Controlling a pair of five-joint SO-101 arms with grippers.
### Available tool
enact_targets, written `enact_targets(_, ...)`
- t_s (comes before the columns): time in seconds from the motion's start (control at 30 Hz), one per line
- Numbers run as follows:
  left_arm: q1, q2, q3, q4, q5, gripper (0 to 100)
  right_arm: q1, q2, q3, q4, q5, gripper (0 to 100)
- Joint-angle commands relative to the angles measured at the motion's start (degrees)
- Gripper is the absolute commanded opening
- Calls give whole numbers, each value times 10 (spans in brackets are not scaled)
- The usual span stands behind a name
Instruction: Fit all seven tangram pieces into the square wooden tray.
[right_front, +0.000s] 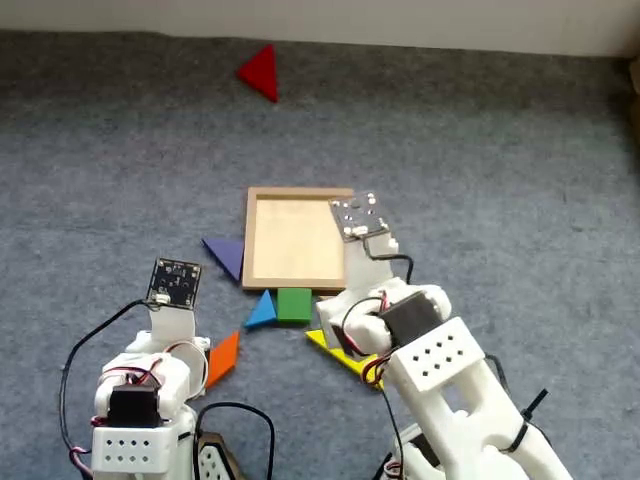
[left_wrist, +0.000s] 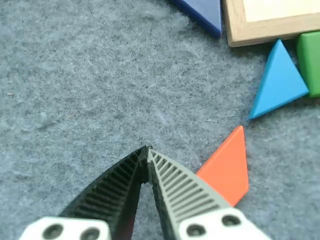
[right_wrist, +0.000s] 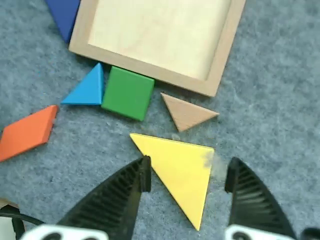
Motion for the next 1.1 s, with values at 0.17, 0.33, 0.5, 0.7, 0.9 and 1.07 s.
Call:
enact_targets(0.17,-6,-23,11,4,-3,7,-58,142,-47,-6,-37,428)
enact_targets(0.33,-6,-23,11,4,-3,7,-56,237,-92,-11,-58,454)
enact_targets(0.5,-6,-23,11,4,-3,7,-67,276,-97,-9,-25,454)
enact_targets(0.7,-6,-23,11,4,-3,7,-65,299,-96,-12,39,454)
enact_targets(0.9,-6,-23,11,4,-3,7,-65,364,-99,-13,83,454)
enact_targets(1.07,-6,-23,11,4,-3,7,-65,398,-99,-41,113,454)
